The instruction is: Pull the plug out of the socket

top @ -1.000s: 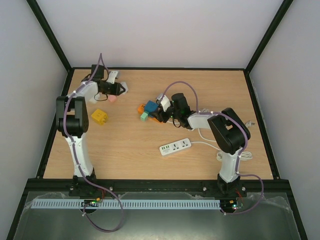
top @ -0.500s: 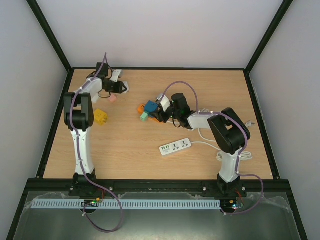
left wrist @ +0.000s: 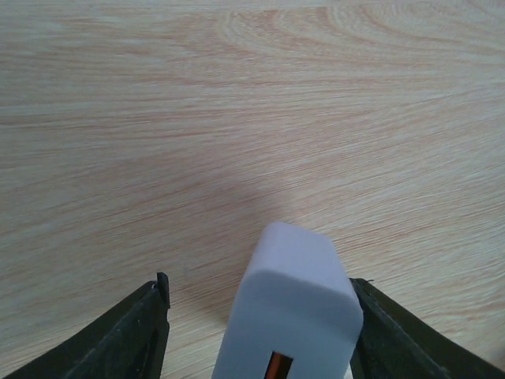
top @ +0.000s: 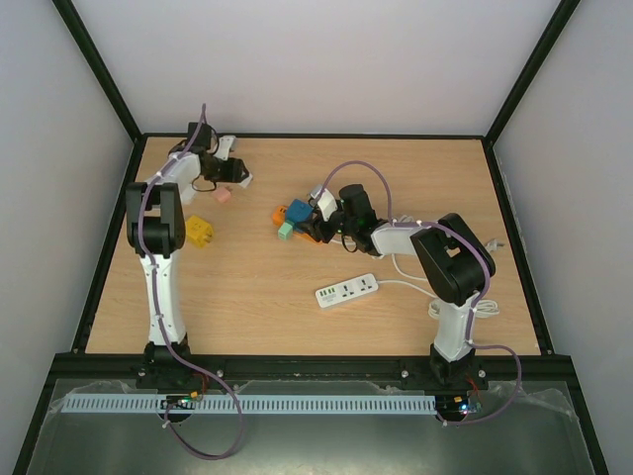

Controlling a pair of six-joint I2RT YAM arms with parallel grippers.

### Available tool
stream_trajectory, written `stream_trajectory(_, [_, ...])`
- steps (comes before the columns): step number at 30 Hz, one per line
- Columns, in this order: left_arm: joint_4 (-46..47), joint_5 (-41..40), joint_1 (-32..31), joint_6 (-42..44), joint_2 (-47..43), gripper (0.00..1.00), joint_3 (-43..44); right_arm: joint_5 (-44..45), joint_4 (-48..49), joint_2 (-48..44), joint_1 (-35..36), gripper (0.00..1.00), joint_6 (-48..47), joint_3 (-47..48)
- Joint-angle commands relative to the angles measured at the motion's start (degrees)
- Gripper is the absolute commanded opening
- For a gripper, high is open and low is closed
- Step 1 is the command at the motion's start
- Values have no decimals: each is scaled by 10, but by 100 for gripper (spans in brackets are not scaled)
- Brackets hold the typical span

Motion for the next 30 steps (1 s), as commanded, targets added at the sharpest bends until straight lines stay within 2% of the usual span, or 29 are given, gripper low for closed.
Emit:
stream_trajectory(1, [-15,-31,6,-1,-18,64,16,31,-56,23,0,17,-14,-11])
stream_trajectory(5, [-19,-42,2,18,-53,68,-2,35,-54,21,0,17,-10,-12])
stream_trajectory(12, [16,-67,-10,57,-158,72,-104,33,-51,20,0,17,-5,-13])
stream_trajectory(19, [44,-50,-40,90,-292,72,-255,37,-48,18,0,17,1,-13])
stream_trajectory(24, [74,-63,-98,105,-386,73,-382,43,-48,18,0,17,1,-12])
stream_trajectory(30, [118,-127,-196,124,-456,72,-483,47,-49,19,0,17,4,-12])
